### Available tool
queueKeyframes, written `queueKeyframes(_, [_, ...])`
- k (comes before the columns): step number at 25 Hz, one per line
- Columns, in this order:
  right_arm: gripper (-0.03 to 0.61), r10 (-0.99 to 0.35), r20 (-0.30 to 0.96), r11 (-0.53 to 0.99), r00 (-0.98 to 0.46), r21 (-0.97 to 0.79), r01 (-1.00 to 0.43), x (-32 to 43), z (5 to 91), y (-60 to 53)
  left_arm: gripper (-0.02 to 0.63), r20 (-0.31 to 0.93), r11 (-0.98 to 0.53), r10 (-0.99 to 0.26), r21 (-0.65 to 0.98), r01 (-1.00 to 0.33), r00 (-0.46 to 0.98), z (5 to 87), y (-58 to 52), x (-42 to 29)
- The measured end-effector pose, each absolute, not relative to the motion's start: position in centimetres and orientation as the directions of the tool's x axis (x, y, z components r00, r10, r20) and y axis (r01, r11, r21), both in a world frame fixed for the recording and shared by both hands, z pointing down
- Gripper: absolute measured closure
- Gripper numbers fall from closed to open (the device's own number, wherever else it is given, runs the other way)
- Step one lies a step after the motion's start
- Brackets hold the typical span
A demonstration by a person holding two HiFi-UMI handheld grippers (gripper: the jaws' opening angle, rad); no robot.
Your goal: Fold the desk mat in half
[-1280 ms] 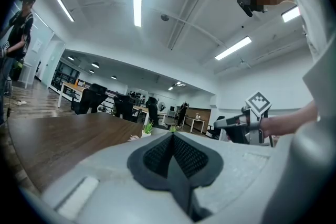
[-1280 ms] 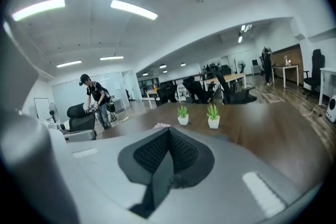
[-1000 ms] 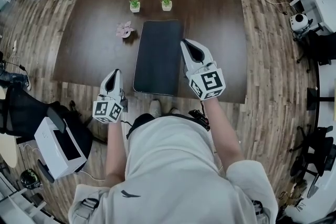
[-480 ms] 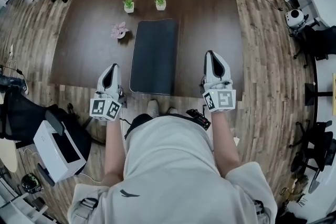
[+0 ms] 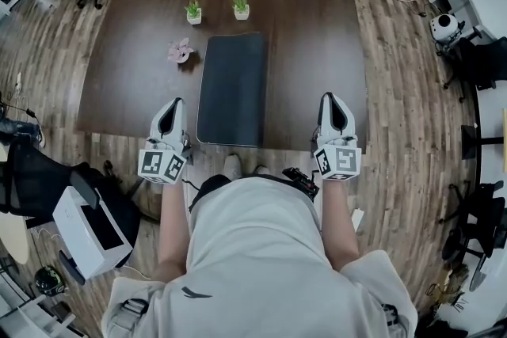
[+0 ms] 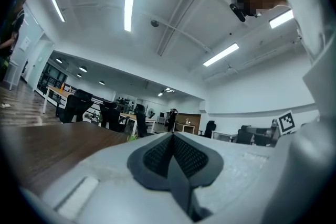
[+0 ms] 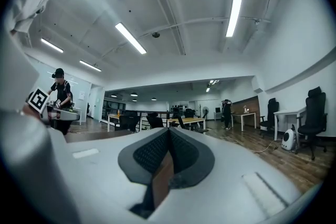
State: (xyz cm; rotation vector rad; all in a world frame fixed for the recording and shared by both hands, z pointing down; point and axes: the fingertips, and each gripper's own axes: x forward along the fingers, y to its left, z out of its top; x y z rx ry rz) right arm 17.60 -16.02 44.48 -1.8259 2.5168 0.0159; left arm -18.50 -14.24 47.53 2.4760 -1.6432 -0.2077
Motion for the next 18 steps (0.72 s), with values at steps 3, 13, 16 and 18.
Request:
queueKeyframes(3, [0.578, -0.949, -0.028, 0.316, -0.315, -0.019, -0.949, 17.4, 44.5, -16.0, 0.611, -0.02, -0.381, -0.922, 0.209, -0.901, 0.385, 47.8, -14.2, -18.6])
queueKeyframes(13, [0.58, -0.937, 0.011, 0.348, -0.348, -0.027, -0.937, 16.0, 45.4, -16.4, 0.611, -0.011, -0.376, -0.924, 0.209, -0.903, 0.382, 48.0, -14.5, -19.0])
queueKeyframes(16, [0.58, -0.937, 0.011, 0.348, -0.348, -0.029, -0.937, 15.9, 45.3, -16.4, 0.611, -0.009, -0.375, -0.924, 0.214, -0.902, 0.382, 48.2, -14.5, -19.1])
queueKeyframes(18, [0.58, -0.937, 0.012, 0.35, -0.35, -0.029, -0.936, 15.8, 45.3, -16.5, 0.611, -0.01, -0.375, -0.924, 0.216, -0.901, 0.382, 48.2, -14.6, -19.2])
